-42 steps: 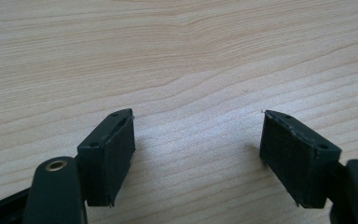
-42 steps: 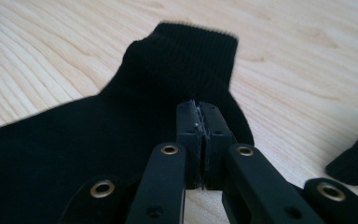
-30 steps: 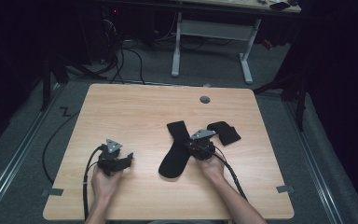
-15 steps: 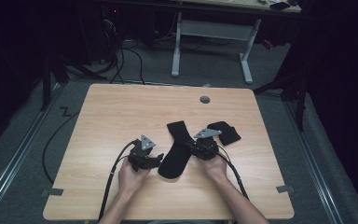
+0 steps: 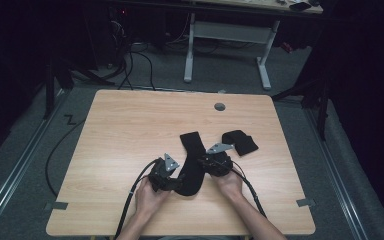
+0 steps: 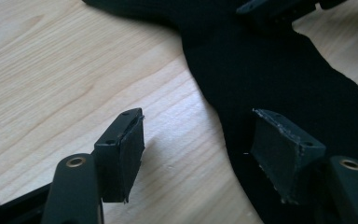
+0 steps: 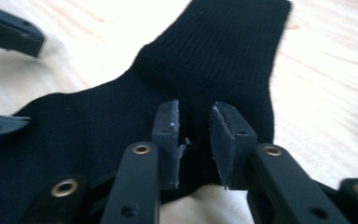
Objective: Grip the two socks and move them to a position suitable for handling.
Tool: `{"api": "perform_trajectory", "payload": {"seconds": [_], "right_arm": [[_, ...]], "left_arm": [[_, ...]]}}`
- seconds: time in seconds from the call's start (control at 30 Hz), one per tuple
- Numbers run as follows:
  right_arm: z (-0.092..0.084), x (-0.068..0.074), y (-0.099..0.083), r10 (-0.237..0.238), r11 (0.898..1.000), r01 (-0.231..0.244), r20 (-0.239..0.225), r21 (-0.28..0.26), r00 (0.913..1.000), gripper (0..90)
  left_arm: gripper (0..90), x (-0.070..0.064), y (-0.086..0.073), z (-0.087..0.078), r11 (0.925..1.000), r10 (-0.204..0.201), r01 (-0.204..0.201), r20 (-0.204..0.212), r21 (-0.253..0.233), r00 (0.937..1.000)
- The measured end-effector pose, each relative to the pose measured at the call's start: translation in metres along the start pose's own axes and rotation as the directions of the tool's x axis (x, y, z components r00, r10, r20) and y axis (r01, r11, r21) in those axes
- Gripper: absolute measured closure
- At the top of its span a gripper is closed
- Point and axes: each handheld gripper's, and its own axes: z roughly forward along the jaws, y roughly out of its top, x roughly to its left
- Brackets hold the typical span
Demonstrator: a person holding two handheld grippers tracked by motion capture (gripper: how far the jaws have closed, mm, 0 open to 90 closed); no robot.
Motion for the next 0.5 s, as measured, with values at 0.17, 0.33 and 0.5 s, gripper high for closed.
{"api": "perform_trajectory", "payload": {"seconds": [0.17,0.33,0.5], "right_arm": [[-0.007,0.000,0.013,0.018,0.998,-0.019,-0.011,-0.053,0.9998,66.4],[0.006,0.001,0.032,0.016,0.998,-0.016,-0.002,-0.054,0.9999,65.7],[0.029,0.002,0.038,0.015,1.000,-0.015,0.034,0.007,0.9993,64.2]], "left_arm": [[33.2,0.003,0.002,0.001,1.0000,-0.008,0.008,-0.012,-0.002,0.9999],[32.7,0.005,0.002,0.004,0.9996,-0.029,0.028,-0.015,-0.007,0.9995],[32.5,0.002,0.002,0.004,0.9997,-0.022,0.022,-0.017,-0.009,0.9996]]}}
